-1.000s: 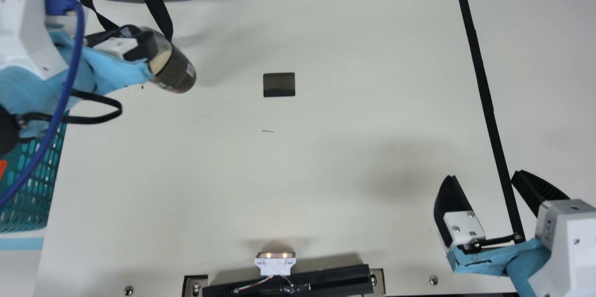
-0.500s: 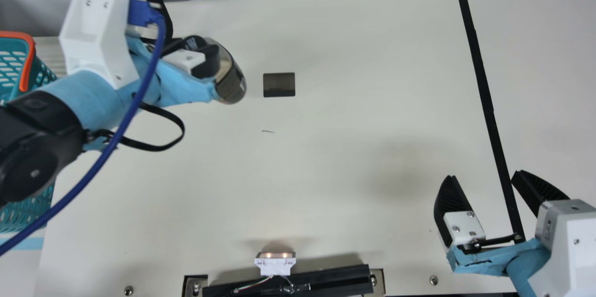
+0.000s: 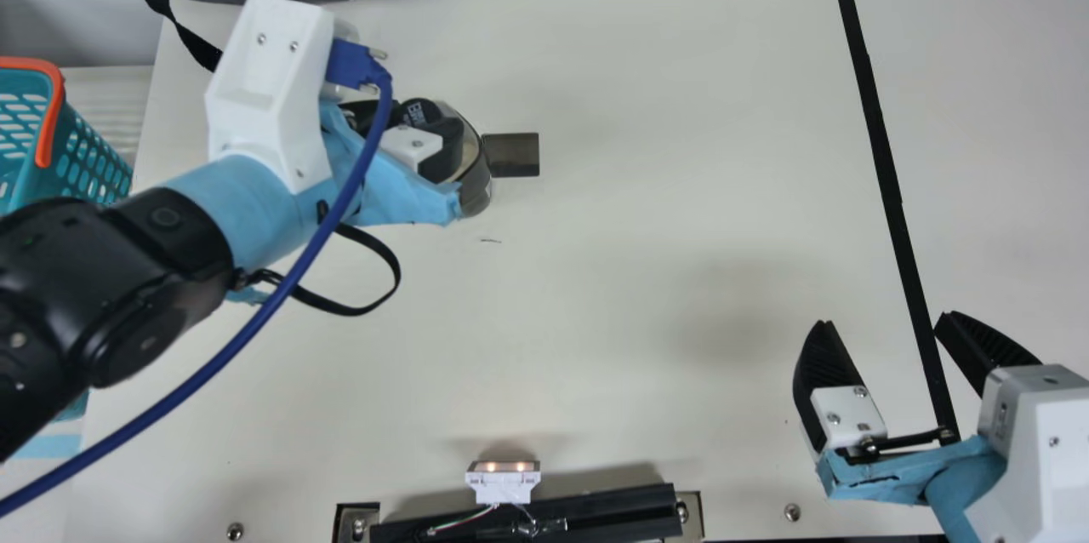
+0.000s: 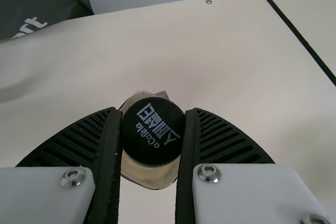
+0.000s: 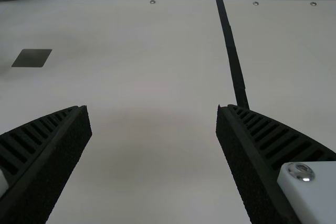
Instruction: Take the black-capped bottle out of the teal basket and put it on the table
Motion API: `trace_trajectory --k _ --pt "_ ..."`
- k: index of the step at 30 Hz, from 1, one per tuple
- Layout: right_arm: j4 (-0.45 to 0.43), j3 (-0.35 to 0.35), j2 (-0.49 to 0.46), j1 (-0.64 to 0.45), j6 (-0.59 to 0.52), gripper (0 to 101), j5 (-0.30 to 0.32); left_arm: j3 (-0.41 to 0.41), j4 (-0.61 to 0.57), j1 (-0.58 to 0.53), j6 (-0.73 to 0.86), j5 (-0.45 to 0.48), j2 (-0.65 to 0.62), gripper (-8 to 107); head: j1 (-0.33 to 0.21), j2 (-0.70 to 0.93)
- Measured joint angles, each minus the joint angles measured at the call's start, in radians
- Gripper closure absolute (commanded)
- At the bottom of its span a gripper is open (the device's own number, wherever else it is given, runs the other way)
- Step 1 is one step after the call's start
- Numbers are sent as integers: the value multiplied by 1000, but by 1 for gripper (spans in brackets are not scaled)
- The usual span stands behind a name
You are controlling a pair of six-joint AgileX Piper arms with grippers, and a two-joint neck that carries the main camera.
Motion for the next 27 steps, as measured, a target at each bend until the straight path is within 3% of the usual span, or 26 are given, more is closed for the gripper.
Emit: trace_trajectory --k 27 --pt "0 0 0 0 0 10 0 25 15 -91 -43 17 26 99 0 0"
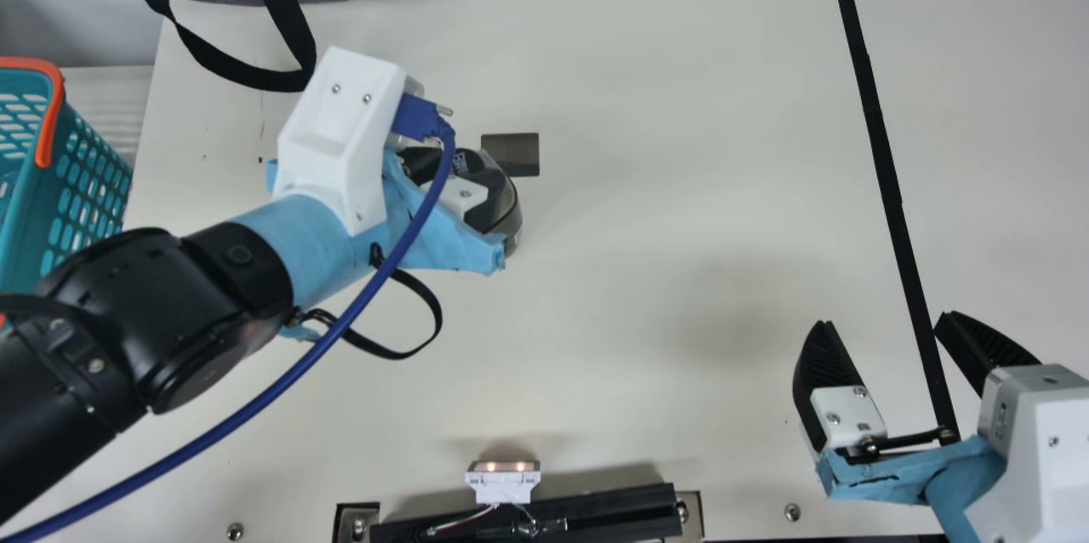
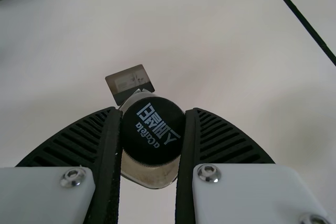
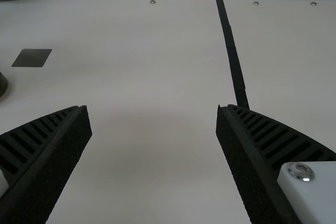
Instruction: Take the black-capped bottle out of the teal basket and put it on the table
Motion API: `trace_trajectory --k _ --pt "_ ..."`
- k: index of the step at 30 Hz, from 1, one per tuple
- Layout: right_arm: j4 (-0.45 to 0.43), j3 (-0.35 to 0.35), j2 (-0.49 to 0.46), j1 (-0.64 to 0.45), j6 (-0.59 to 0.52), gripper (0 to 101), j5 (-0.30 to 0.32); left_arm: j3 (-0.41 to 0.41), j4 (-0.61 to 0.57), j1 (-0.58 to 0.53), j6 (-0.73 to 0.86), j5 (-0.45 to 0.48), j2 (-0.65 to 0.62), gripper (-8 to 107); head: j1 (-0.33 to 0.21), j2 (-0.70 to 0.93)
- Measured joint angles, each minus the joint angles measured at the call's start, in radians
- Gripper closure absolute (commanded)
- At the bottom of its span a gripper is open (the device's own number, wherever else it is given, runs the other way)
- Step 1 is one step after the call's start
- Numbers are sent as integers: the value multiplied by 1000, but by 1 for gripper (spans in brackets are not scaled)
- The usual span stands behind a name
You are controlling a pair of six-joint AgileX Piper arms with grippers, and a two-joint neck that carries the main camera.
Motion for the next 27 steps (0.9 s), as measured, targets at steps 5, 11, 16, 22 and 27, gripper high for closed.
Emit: trace_trajectory --k 5,11,16,22,27 --pt "0 0 0 0 0 10 0 5 22 -9 -11 7 2 99 0 0" --pt "-2 0 0 0 0 10 0 6 55 -17 -34 11 4 99 0 0" --pt "-2 0 0 0 0 10 0 12 70 -24 -54 15 8 99 5 0" --pt "-2 0 0 0 0 10 0 20 64 -28 -64 8 14 99 0 0" --pt "-2 0 0 0 0 10 0 26 54 -26 -64 -1 15 99 5 0"
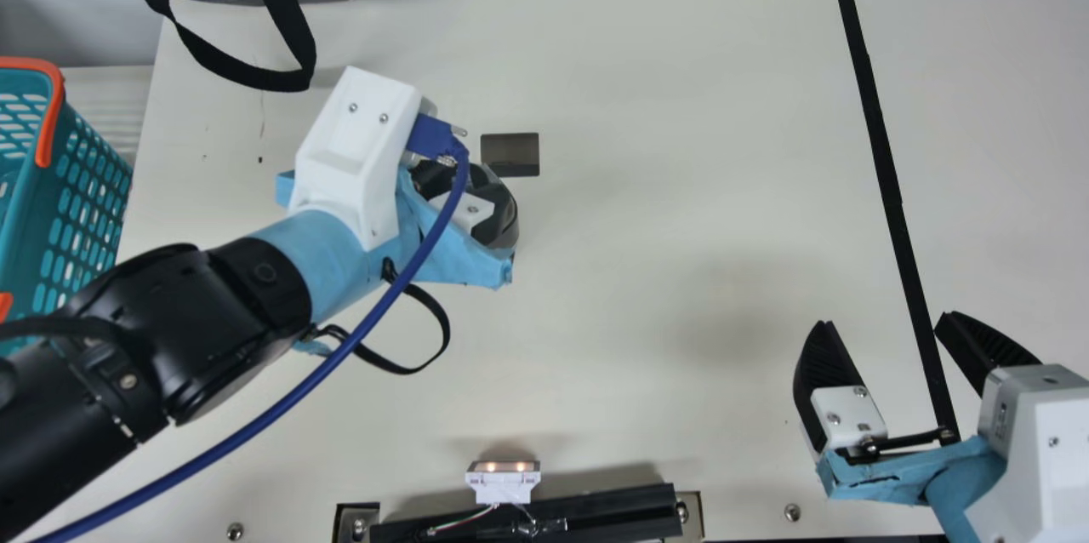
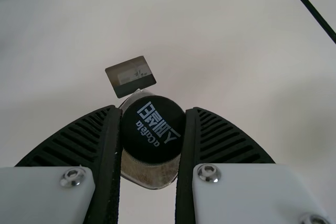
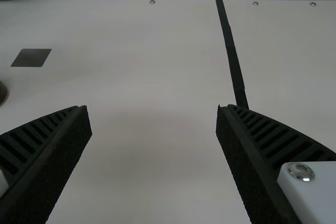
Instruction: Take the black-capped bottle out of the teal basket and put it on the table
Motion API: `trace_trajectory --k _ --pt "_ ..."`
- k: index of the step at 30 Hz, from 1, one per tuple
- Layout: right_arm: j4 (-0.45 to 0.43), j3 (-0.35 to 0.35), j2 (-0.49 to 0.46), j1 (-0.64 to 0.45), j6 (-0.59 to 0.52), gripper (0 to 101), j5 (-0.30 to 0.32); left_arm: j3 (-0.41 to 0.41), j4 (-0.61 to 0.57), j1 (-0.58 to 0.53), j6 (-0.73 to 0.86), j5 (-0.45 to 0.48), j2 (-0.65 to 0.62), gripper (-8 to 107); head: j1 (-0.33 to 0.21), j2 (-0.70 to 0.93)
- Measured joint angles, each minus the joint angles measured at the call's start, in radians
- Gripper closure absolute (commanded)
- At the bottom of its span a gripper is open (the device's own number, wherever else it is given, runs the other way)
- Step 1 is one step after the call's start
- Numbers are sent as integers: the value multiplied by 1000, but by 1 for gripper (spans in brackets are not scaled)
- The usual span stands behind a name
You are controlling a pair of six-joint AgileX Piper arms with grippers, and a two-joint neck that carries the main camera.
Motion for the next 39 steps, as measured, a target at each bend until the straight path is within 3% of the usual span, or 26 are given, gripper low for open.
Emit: trace_trajectory --k 2,3,4,6,10,14,22,27,29,30,39 --pt "0 0 0 0 0 10 0 5 -5 2 0 -3 0 64 -5 0" --pt "0 0 0 0 0 10 0 5 -5 4 0 -3 0 60 -5 0" --pt "0 0 0 0 0 10 0 6 -6 6 0 -3 0 65 -5 0" --pt "0 0 0 0 0 10 0 9 -10 7 2 -5 0 86 -5 0" --pt "0 0 0 0 0 10 0 10 -15 14 8 -2 -5 80 -5 0" --pt "0 0 0 0 0 10 0 8 -21 20 19 0 -12 94 -5 0" --pt "0 0 0 0 0 10 0 6 -28 30 25 2 -21 93 -5 0" --pt "0 0 0 0 0 10 0 6 -28 34 29 -1 -23 65 -5 0" --pt "0 0 0 0 0 10 0 6 -28 34 29 -3 -23 34 -5 0" --pt "0 0 0 0 0 10 0 6 -28 35 30 -3 -23 -8 -5 0" --pt "0 0 0 0 0 10 -2 8 -28 35 30 -4 -25 -8 -5 0"
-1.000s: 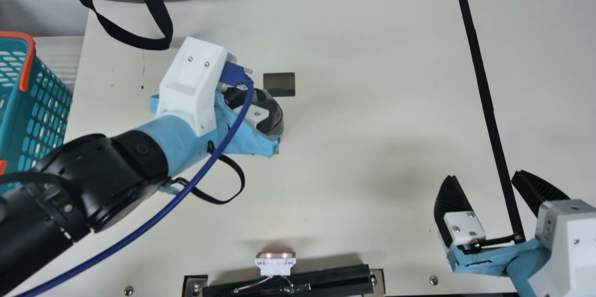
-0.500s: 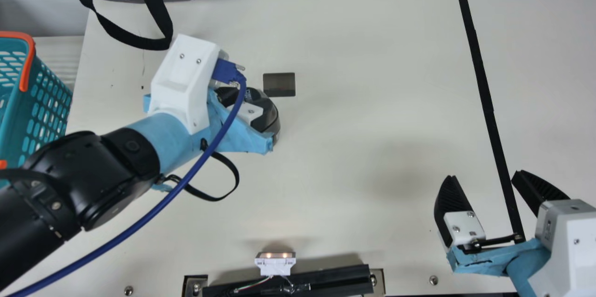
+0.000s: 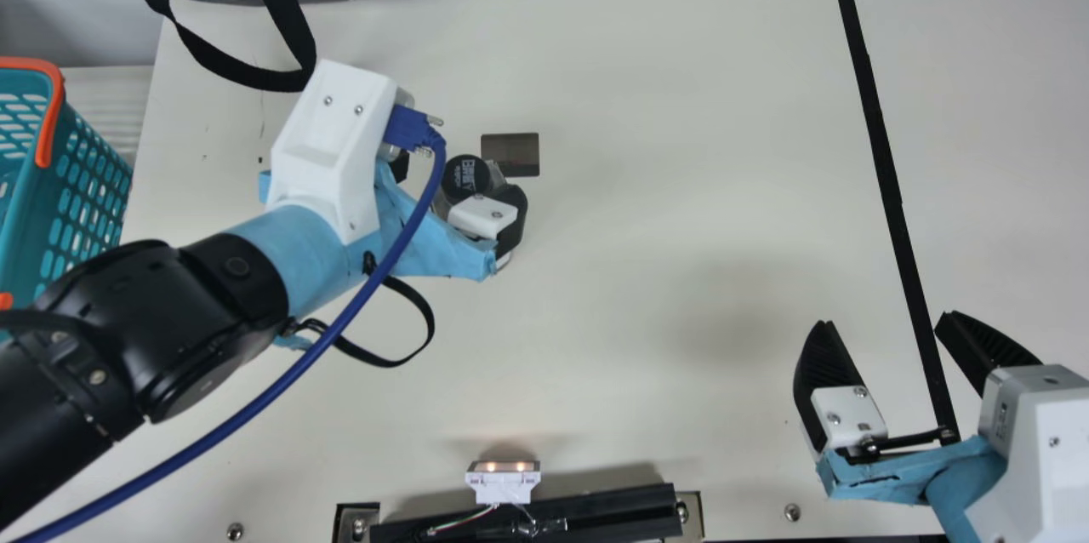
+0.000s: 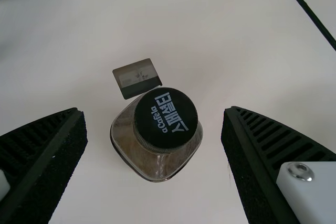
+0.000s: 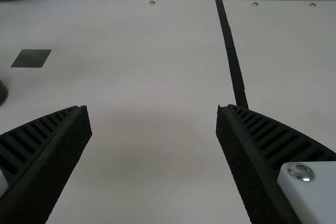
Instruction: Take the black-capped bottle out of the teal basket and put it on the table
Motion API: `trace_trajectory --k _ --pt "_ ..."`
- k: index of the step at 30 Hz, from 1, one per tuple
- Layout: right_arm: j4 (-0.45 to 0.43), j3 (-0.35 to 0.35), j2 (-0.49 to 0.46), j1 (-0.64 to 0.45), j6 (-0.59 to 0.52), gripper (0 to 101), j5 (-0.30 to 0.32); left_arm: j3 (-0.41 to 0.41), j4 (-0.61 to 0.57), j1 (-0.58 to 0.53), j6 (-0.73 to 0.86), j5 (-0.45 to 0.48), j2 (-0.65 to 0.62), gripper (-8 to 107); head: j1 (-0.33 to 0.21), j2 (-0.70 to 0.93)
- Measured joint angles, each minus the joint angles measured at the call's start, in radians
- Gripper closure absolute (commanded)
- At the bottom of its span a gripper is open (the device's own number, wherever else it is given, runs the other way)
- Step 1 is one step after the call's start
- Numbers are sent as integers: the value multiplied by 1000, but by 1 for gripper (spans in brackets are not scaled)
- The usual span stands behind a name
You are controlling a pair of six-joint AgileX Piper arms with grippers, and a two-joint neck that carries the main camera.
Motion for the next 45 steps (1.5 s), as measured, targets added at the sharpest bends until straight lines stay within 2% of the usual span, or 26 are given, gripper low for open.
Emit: trace_trajectory --k 20,36,45 --pt "0 0 0 0 0 10 0 -5 67 44 -11 4 -93 -8 0 0" --pt "0 0 0 0 0 10 0 45 275 135 -94 -28 -245 -8 0 0" --pt "0 0 0 0 0 10 1 87 343 194 -129 -42 -340 -8 0 0"
